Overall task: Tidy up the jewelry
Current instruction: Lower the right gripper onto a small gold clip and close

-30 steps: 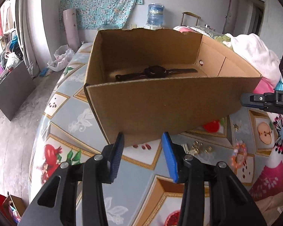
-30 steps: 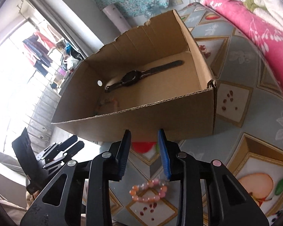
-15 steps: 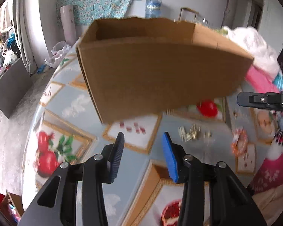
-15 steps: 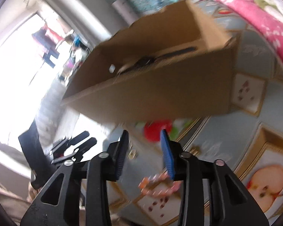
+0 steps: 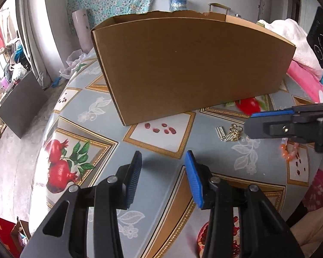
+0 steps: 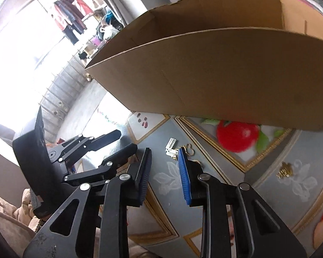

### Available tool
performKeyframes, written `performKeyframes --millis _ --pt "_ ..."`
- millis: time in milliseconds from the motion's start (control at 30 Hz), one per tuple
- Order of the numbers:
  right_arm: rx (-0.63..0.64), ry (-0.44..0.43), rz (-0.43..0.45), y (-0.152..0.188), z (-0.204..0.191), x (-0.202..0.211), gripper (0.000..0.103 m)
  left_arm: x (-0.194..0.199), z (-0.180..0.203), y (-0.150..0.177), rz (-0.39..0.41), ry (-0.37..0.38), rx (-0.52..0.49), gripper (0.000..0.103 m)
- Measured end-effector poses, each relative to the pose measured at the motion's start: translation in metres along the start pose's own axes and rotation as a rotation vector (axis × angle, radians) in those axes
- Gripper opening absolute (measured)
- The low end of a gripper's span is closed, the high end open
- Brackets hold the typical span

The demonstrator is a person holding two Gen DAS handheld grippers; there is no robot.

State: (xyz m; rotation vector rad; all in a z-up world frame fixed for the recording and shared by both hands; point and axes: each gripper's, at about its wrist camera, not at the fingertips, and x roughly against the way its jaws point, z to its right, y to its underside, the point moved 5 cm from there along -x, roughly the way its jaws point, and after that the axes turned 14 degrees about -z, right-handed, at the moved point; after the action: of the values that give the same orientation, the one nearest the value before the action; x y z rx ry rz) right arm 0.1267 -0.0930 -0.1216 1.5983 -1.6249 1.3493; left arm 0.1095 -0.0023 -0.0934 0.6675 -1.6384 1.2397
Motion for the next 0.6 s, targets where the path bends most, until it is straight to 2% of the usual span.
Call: performKeyframes --millis 367,533,600 --pt "0.128 0.212 -0.036 -0.007 -0.028 -0.024 0.025 0.001 -0.009 -0.002 0.001 0.038 0.016 0.04" --pt "0.22 0.318 -0.041 -0.008 -0.041 -0.03 0.021 0.001 -0.014 -0.002 0.002 0.046 0.026 0.04" --pt "0.261 0.374 -0.041 -0.006 -0.047 -0.033 0.016 0.001 -0.015 -0.002 0.002 0.048 0.03 0.041"
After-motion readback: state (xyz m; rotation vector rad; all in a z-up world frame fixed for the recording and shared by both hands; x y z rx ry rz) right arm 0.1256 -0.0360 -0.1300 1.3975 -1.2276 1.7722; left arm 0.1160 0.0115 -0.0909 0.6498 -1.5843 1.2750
